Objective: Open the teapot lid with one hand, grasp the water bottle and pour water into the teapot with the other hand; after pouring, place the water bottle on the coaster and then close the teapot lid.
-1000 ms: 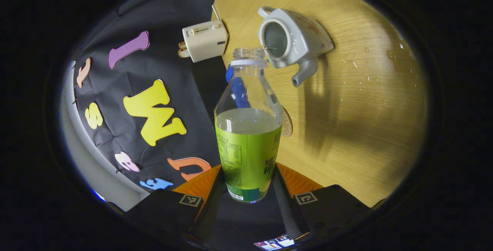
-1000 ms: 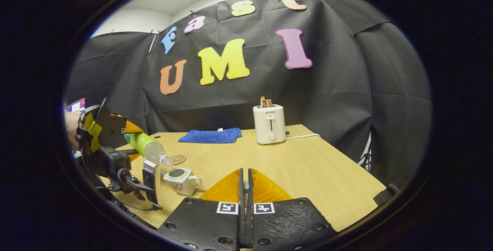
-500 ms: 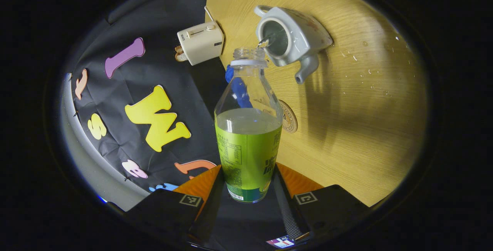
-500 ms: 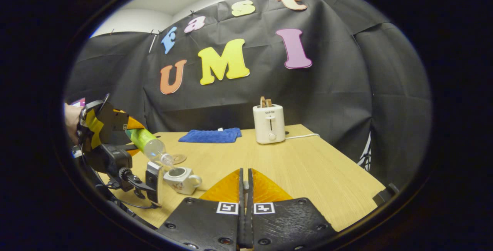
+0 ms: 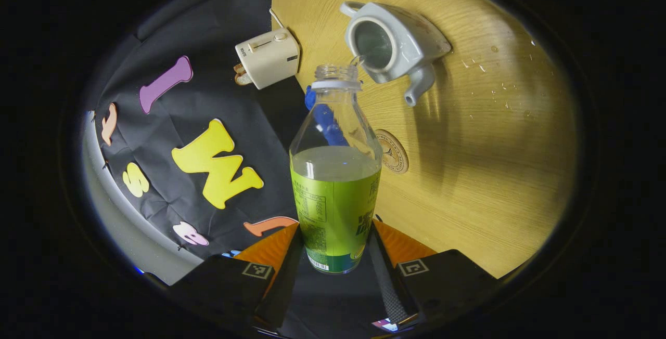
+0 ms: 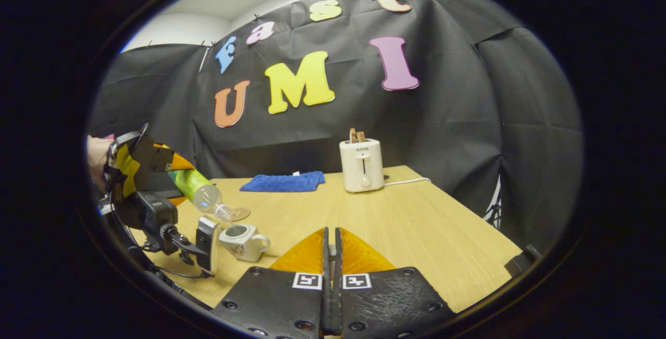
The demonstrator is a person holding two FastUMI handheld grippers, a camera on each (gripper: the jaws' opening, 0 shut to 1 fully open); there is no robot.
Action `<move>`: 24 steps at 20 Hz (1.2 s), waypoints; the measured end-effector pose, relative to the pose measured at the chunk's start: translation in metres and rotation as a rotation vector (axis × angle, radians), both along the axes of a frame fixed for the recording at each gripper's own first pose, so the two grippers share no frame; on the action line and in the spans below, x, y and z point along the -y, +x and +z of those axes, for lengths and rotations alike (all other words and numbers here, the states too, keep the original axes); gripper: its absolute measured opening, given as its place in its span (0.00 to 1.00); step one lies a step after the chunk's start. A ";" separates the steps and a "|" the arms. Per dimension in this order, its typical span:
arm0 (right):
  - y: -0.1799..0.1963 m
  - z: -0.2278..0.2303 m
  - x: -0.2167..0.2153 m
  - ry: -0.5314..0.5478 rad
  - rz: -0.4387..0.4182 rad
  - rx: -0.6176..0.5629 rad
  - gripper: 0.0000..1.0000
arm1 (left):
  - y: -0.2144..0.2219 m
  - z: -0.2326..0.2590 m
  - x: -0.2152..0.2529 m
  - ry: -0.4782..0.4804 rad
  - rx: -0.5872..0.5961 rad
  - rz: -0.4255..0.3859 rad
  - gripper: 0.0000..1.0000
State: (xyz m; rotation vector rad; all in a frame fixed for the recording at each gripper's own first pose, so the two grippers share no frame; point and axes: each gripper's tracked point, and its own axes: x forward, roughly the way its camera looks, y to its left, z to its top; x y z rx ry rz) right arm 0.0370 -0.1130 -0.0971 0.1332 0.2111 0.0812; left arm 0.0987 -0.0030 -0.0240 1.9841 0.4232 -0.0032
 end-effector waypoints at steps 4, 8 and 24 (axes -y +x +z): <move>0.000 0.000 -0.002 -0.003 0.004 0.001 0.00 | 0.002 0.004 0.002 0.027 0.017 -0.016 0.72; -0.001 0.000 -0.002 -0.002 0.006 0.002 0.00 | 0.001 0.008 0.003 0.041 0.022 -0.019 0.72; -0.002 0.001 -0.004 -0.005 0.010 0.008 0.02 | -0.001 0.027 0.013 0.128 0.064 -0.057 0.70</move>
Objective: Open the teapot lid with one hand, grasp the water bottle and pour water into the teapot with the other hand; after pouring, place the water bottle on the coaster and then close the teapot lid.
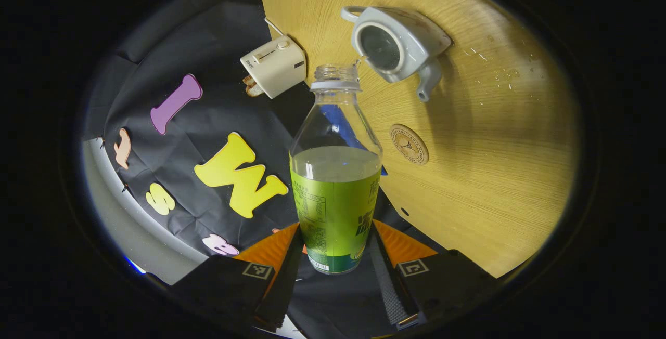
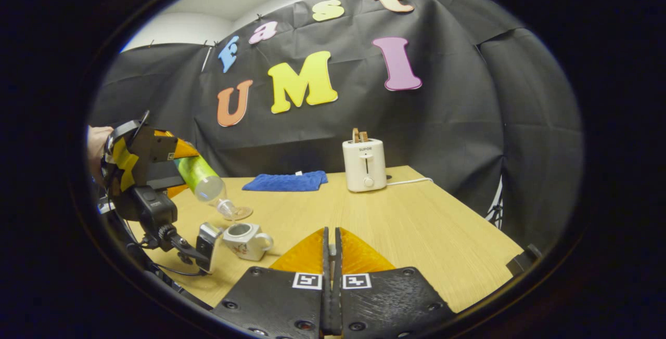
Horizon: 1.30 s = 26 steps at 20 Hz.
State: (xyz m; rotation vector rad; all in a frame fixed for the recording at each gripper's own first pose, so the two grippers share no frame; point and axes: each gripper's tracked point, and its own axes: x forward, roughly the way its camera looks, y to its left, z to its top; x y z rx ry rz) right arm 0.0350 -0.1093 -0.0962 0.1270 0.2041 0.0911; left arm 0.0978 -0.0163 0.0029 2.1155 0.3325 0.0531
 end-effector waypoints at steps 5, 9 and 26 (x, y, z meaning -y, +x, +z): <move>0.000 -0.001 0.000 0.006 0.003 -0.002 0.00 | -0.001 0.002 0.002 0.003 0.000 -0.002 0.70; 0.000 0.000 0.001 0.007 0.001 0.001 0.00 | -0.001 0.002 0.002 -0.015 0.001 -0.006 0.72; -0.002 0.008 -0.002 0.001 -0.005 0.010 0.00 | -0.021 -0.061 -0.024 -0.771 -0.079 0.150 0.72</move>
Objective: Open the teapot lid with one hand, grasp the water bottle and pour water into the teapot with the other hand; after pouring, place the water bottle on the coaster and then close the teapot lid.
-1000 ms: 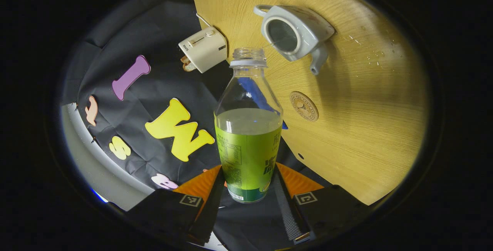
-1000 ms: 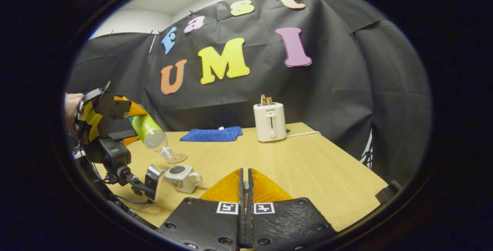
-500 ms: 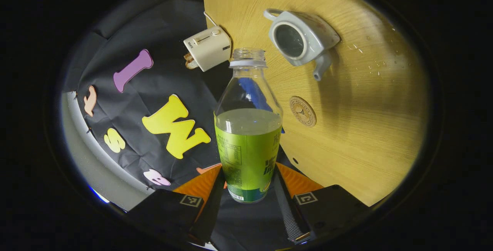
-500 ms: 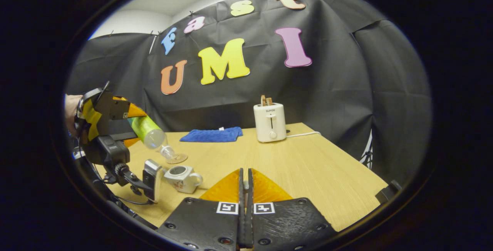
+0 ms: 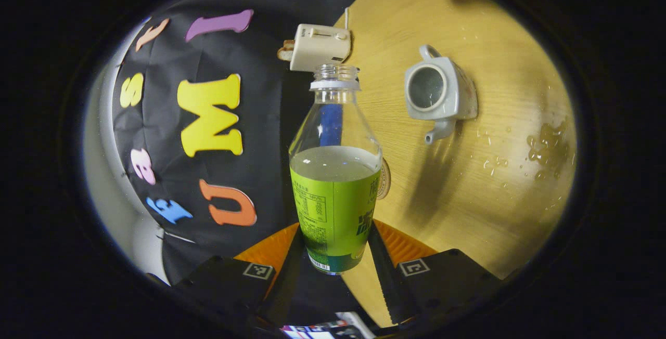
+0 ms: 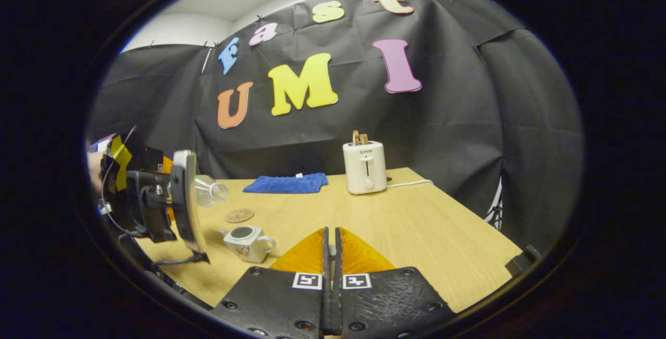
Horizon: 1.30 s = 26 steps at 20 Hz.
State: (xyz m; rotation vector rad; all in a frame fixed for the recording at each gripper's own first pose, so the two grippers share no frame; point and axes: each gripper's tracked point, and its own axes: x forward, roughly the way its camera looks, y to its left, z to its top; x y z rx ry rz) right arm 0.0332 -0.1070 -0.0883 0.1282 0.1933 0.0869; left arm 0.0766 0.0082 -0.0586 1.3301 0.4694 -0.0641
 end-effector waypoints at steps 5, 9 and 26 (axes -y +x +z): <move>0.000 0.007 -0.001 -0.002 -0.004 0.009 0.00 | -0.003 -0.009 -0.011 -0.388 0.012 0.115 0.73; 0.001 0.015 -0.005 -0.009 -0.001 0.020 0.00 | -0.010 -0.004 -0.012 -0.700 0.100 0.171 0.73; 0.006 0.019 -0.017 -0.026 0.001 0.019 0.00 | 0.022 0.034 0.017 -1.524 0.210 0.193 0.74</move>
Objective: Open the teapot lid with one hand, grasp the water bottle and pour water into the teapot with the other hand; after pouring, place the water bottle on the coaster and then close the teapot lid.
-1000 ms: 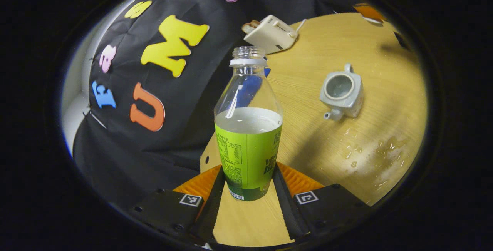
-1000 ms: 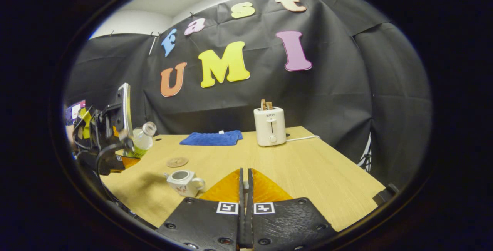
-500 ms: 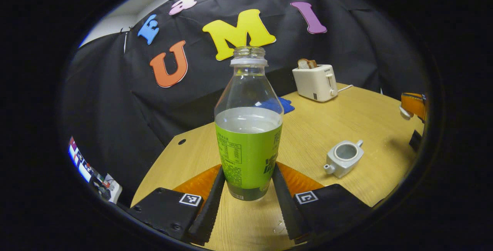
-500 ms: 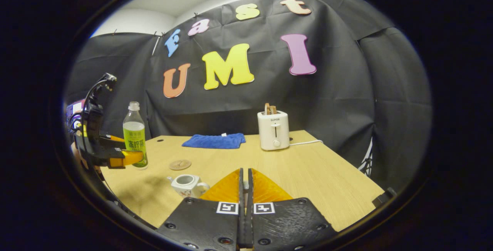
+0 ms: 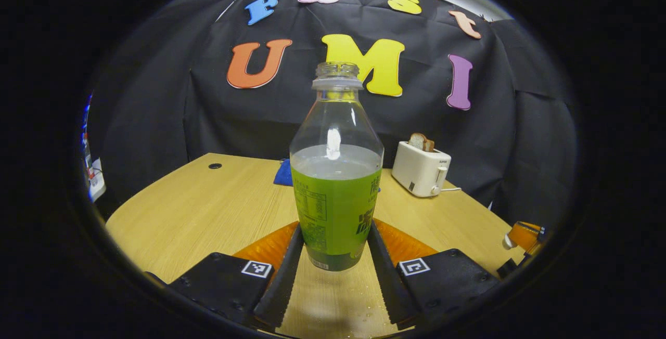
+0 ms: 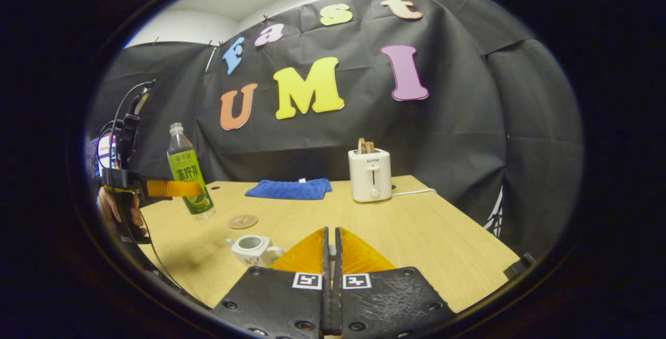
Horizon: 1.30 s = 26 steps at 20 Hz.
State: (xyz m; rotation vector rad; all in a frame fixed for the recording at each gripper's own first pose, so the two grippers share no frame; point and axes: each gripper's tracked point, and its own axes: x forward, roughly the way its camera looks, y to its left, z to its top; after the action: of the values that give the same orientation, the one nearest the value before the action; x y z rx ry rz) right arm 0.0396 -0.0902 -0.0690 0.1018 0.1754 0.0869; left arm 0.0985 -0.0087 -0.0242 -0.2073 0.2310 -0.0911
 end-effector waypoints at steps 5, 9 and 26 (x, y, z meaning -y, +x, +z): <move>-0.002 0.001 -0.005 0.012 0.012 0.004 0.00 | -0.006 0.003 0.003 -0.083 -0.019 -0.016 0.75; -0.003 0.006 -0.007 0.012 0.015 0.016 0.00 | 0.006 0.016 -0.019 0.005 0.029 0.057 0.75; 0.011 -0.018 0.002 0.003 -0.011 -0.026 0.00 | 0.112 -0.047 -0.010 0.073 -0.114 0.020 0.76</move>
State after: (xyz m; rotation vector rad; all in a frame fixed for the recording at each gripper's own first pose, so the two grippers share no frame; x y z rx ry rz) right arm 0.0507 -0.0921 -0.0867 0.1067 0.2004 0.0751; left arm 0.2107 0.0014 -0.0714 -0.1420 0.3448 -0.0508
